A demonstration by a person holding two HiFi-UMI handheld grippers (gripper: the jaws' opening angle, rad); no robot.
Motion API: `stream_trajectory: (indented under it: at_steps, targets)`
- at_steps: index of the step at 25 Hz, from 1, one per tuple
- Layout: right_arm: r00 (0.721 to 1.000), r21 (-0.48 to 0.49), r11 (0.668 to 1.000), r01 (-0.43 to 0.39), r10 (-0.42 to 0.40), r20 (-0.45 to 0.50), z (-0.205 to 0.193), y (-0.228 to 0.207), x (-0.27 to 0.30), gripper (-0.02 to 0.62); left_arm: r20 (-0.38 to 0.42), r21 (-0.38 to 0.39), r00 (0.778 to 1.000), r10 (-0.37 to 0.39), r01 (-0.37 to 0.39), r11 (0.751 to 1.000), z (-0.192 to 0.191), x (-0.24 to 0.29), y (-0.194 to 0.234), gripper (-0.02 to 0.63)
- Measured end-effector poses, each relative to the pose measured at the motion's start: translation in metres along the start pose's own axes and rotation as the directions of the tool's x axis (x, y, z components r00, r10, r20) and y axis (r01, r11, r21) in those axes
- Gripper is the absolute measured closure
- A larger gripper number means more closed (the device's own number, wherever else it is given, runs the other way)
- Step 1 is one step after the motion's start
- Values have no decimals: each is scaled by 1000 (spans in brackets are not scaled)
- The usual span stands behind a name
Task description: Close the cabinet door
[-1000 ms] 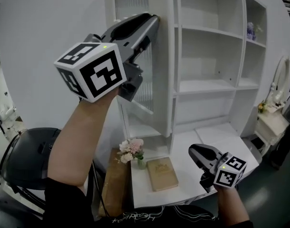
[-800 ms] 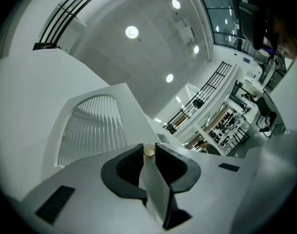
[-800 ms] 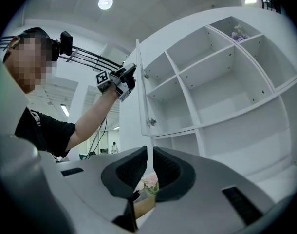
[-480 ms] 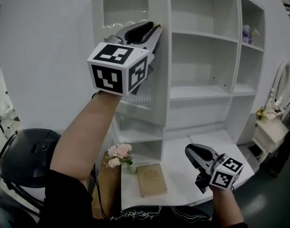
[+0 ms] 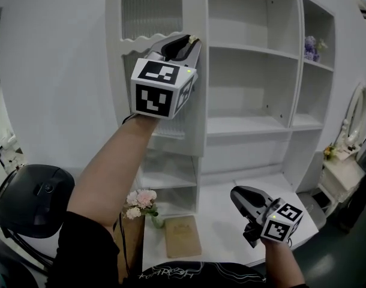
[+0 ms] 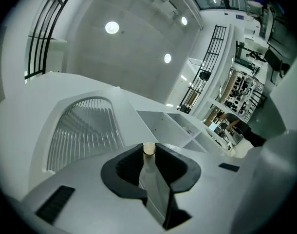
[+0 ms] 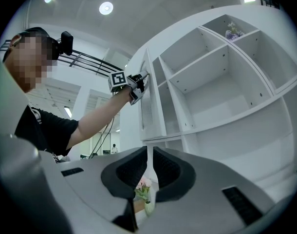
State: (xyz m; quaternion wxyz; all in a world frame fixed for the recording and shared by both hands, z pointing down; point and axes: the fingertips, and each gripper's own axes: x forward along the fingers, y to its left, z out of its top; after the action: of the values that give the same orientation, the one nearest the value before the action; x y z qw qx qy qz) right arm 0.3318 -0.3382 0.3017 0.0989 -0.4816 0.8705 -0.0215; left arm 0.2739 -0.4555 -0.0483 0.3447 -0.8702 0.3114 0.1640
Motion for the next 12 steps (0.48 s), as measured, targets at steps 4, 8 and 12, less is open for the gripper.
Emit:
stream_trajectory:
  at_steps: [4,8,12]
  targets:
    - [1000,-6,1000,-12,12,-13,0,-16,3,532,-11,42,1000,29,-28,999,-10,15,0,515]
    - [1000,-4,1000,-21,21,-17,-1,-32,3,532,-44,95,997,65,-60,994,-22,31,2,517]
    - [999,0,1000,-28,28,-26,-4,-46,2,532,-62,122,993,99,-91,988,-32,45,3,518]
